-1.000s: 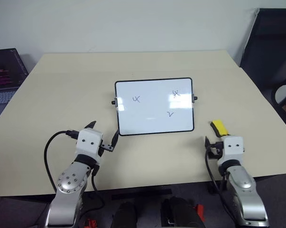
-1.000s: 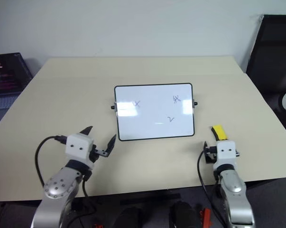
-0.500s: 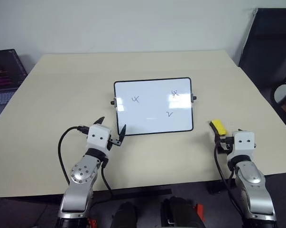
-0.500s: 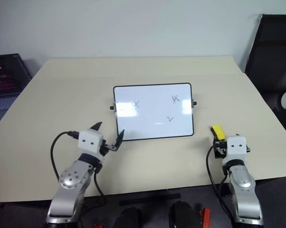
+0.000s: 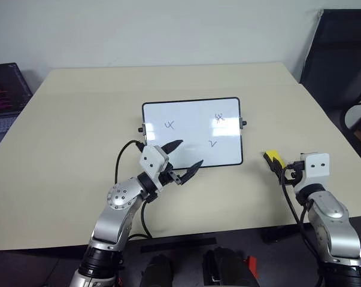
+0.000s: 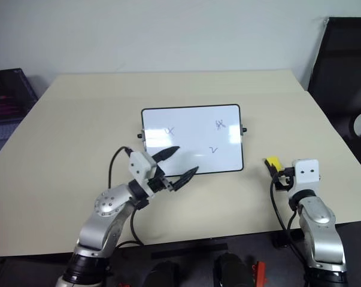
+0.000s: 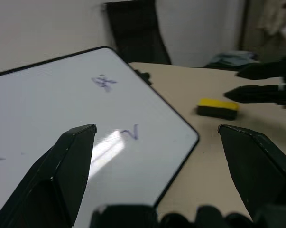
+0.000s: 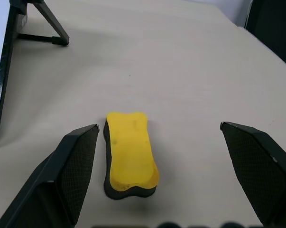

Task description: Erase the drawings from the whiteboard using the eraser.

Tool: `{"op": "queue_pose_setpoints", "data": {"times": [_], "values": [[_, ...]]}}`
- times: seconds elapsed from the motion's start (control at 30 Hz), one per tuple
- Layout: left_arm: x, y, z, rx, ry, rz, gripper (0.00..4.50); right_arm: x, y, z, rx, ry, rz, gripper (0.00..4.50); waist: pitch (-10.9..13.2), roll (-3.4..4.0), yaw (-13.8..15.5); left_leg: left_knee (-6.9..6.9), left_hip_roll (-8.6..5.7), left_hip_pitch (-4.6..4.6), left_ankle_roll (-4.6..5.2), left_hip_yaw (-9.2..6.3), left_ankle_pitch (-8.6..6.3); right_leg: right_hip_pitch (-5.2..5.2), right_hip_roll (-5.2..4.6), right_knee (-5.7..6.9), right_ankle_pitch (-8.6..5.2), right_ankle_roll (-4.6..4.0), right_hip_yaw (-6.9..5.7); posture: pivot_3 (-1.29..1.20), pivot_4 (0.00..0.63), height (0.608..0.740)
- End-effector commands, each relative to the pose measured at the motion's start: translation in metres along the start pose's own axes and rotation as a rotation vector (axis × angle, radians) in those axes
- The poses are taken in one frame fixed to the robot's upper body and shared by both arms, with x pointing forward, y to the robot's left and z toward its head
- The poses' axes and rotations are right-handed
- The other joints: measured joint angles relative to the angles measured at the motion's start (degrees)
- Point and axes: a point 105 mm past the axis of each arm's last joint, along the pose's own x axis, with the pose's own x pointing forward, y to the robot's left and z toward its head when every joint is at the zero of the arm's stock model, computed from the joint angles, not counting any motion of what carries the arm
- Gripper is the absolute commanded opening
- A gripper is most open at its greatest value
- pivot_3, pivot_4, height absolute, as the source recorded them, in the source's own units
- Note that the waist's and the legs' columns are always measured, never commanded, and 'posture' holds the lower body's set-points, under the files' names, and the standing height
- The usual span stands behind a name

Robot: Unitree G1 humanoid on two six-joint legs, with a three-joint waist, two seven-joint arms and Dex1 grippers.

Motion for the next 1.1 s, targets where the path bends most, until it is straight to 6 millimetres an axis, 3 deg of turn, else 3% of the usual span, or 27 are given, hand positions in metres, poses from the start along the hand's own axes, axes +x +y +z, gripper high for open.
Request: {"op": "queue_pose_setpoints", "data": {"times": [0.03, 0.27, 0.47, 0.7, 1.1], "values": [[0.003, -0.013, 0.001, -0.021, -0.001, -0.148, 4.5, 0.004, -0.003, 0.015, 0.031, -0.019, 0.005, 4.46, 0.0, 0.01, 0.0, 0.0, -0.01, 0.0, 0.0, 0.0, 0.0, 0.0, 0.0, 0.0, 0.0, 0.0, -0.01, 0.0, 0.15, 0.74], [0.009, -0.021, -0.006, -0.029, 0.036, -0.272, 4.5, 0.013, 0.007, 0.009, 0.141, 0.027, 0.066, 4.46, 0.0, 0.01, 0.3, 0.01, -0.02, -0.02, 0.0, -0.01, 0.0, 0.0, 0.0, -0.05, 0.01, 0.02, -0.02, 0.0, 0.15, 0.74], [0.015, -0.033, -0.011, -0.048, 0.058, -0.36, 4.5, 0.019, 0.015, 0.003, 0.114, 0.063, 0.11, 4.46, 0.0, 0.01, 0.3, 0.0, -0.02, -0.03, 0.0, -0.01, 0.0, -0.02, 0.0, -0.06, 0.02, 0.03, -0.01, 0.0, 0.15, 0.74], [0.033, -0.035, 0.0, -0.044, 0.016, -0.371, 4.5, 0.03, 0.013, 0.002, 0.117, 0.071, 0.107, 4.46, 0.0, 0.02, 0.2, 0.03, -0.03, -0.03, 0.06, -0.01, 0.03, -0.01, 0.0, -0.01, 0.03, 0.04, -0.01, 0.0, 0.15, 0.74], [0.033, -0.03, 0.009, -0.023, 0.003, -0.352, 4.5, 0.037, 0.014, -0.002, 0.136, 0.086, 0.099, 4.46, 0.0, 0.02, 0.2, 0.02, -0.03, -0.04, 0.06, -0.01, 0.03, -0.01, 0.0, -0.02, 0.03, 0.05, 0.01, 0.0, 0.15, 0.74]]}}
